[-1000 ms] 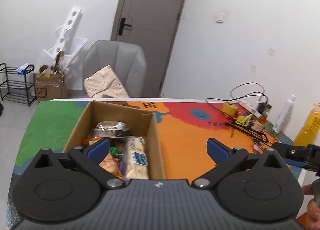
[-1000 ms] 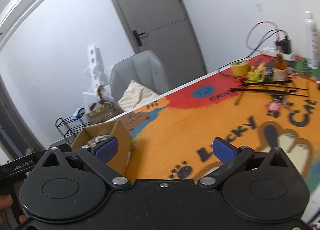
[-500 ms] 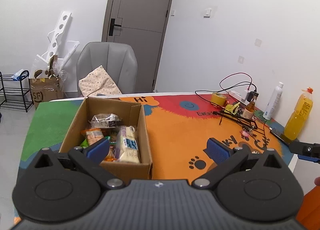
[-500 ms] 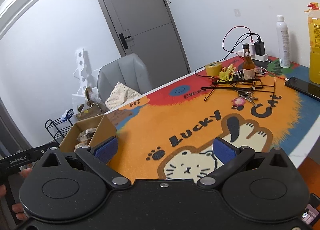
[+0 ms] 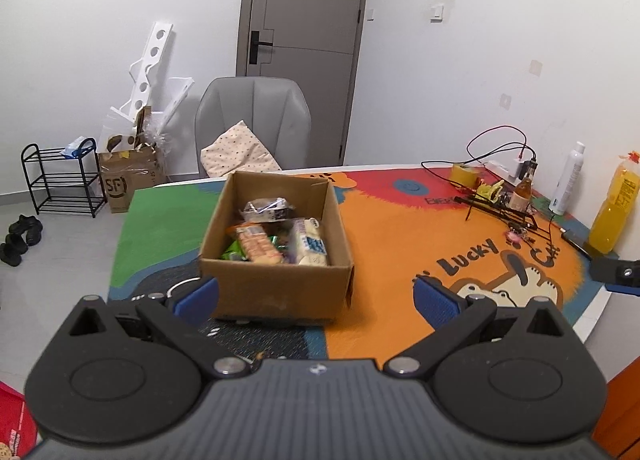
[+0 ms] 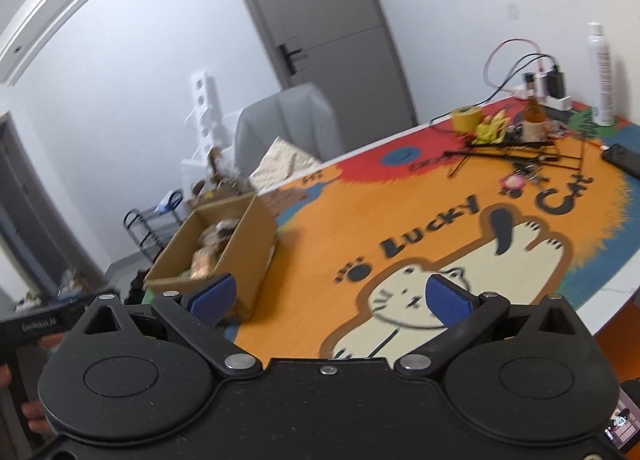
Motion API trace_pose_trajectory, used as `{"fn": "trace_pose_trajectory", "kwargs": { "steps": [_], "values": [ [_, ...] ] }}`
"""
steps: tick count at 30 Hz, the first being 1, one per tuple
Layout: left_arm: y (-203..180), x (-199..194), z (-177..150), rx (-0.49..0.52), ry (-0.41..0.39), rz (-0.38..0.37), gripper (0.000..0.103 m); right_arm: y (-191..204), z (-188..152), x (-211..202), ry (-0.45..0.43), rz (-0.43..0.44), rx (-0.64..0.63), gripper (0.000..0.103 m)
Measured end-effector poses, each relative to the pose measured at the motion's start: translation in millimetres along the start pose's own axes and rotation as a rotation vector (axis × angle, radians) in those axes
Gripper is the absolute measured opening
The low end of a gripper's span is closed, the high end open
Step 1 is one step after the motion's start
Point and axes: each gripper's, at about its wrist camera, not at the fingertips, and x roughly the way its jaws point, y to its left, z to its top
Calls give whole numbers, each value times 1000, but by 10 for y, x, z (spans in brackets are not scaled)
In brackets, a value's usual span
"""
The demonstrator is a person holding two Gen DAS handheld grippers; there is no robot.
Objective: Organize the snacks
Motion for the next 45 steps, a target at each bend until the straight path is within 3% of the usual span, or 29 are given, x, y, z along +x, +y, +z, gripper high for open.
{"fn": "trace_pose_trajectory", "kwargs": {
  "steps": [9, 13, 45],
  "values": [
    [242, -339, -106, -17, -18, 27, 103, 411, -65, -93, 32, 78, -77, 103],
    [316, -426, -150, -22, -17, 40, 103, 531, -84, -154, 32, 69, -113, 103],
    [317, -489, -172, -7, -8, 15, 103, 544, -120, -103, 48, 48, -110, 103]
  ]
}}
